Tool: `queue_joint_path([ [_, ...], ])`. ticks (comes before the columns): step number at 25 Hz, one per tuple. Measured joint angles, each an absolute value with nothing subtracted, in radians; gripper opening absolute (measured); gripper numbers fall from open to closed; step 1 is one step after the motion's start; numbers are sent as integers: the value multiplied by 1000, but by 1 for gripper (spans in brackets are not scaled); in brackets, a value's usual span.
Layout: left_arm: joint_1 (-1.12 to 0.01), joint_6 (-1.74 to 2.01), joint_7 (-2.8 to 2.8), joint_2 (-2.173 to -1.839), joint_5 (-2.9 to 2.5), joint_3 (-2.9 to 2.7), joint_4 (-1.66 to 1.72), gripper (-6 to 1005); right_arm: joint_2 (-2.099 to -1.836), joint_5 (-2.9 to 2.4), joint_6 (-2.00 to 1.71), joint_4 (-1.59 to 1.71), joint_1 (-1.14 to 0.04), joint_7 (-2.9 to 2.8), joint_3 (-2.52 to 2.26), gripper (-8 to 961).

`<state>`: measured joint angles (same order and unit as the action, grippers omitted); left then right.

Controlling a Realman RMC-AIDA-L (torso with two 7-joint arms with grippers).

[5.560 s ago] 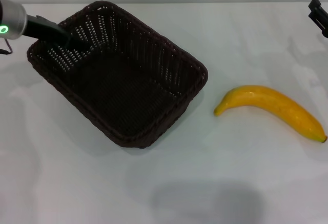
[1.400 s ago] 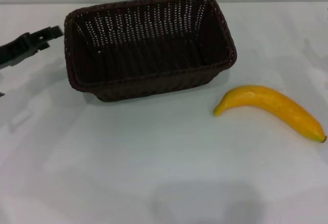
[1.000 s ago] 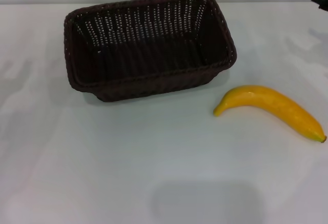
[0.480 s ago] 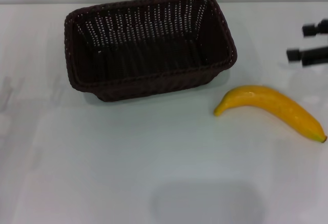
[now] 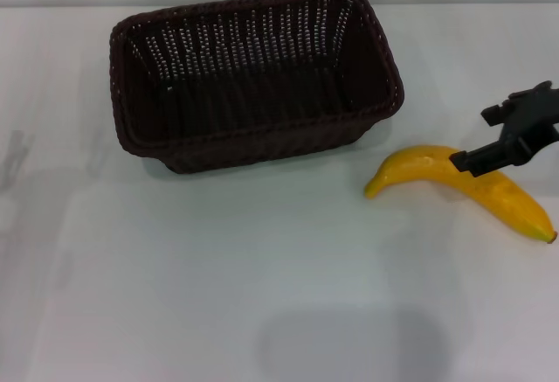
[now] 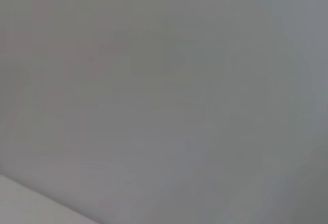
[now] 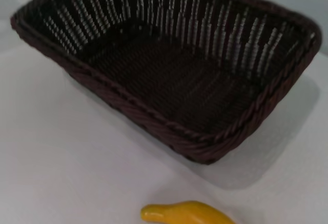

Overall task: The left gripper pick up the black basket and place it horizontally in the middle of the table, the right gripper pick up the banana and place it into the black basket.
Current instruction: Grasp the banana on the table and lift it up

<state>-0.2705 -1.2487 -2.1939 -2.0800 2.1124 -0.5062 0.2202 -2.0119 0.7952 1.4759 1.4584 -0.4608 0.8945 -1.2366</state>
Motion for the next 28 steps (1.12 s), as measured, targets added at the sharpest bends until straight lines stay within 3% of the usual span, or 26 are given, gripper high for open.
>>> queue_joint_path([
  [28, -288, -1255, -2185, -2078, 2149, -505, 191, 818, -2010, 665, 1311, 1208, -517, 847, -1359, 844],
])
